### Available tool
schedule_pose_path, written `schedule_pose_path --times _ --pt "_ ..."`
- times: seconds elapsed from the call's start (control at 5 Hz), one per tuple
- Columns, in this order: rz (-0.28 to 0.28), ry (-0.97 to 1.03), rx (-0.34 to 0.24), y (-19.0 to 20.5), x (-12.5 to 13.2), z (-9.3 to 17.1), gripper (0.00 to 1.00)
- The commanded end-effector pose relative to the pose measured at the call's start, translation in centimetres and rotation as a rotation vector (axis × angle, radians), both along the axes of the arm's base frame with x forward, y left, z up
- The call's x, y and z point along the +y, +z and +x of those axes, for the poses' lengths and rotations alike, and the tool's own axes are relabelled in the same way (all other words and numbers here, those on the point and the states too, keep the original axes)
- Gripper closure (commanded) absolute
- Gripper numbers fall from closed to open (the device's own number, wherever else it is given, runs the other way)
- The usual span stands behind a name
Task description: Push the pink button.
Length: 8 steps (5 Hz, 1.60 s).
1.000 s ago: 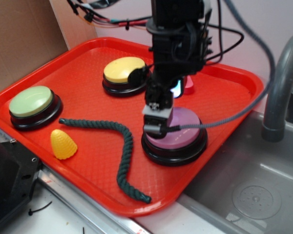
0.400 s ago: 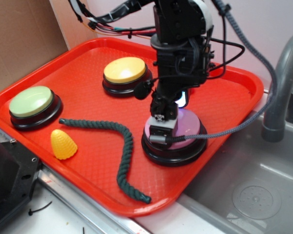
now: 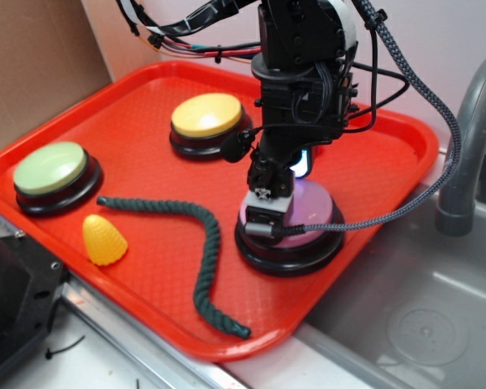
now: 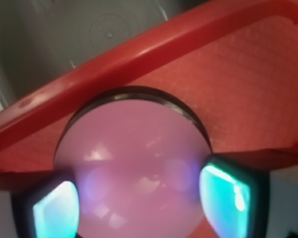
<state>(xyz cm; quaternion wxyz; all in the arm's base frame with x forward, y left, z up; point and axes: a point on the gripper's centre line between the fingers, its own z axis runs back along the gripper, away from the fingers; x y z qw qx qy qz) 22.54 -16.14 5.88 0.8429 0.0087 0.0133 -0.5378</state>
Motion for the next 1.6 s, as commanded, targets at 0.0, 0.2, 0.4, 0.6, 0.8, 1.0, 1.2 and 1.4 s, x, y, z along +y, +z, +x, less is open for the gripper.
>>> schedule_pose_path --times 0.0,0.2,0.4,0.6,0.8,1.0,1.2,1.4 --pt "-0.070 -0.015 -0.093 2.6 -0.7 -1.1 0.00" --pt "-0.078 -0.019 -0.108 3.4 -0.6 -1.0 0.00" --pt "-0.066 -0.025 -0.095 3.8 -0.8 -1.0 0.00" --pt "-0.062 -0.025 -0.103 4.3 -0.8 -0.9 0.00" --pt "-0.051 -0.022 -0.097 4.8 -0.9 -0.9 0.00" --pt "-0.048 -0.021 -0.097 5.2 -0.9 -0.9 0.00" --pt "-0.042 -0.025 -0.102 5.7 -0.9 -0.9 0.00" --pt "-0.041 -0.022 -0.104 6.2 -0.8 -0.9 0.00"
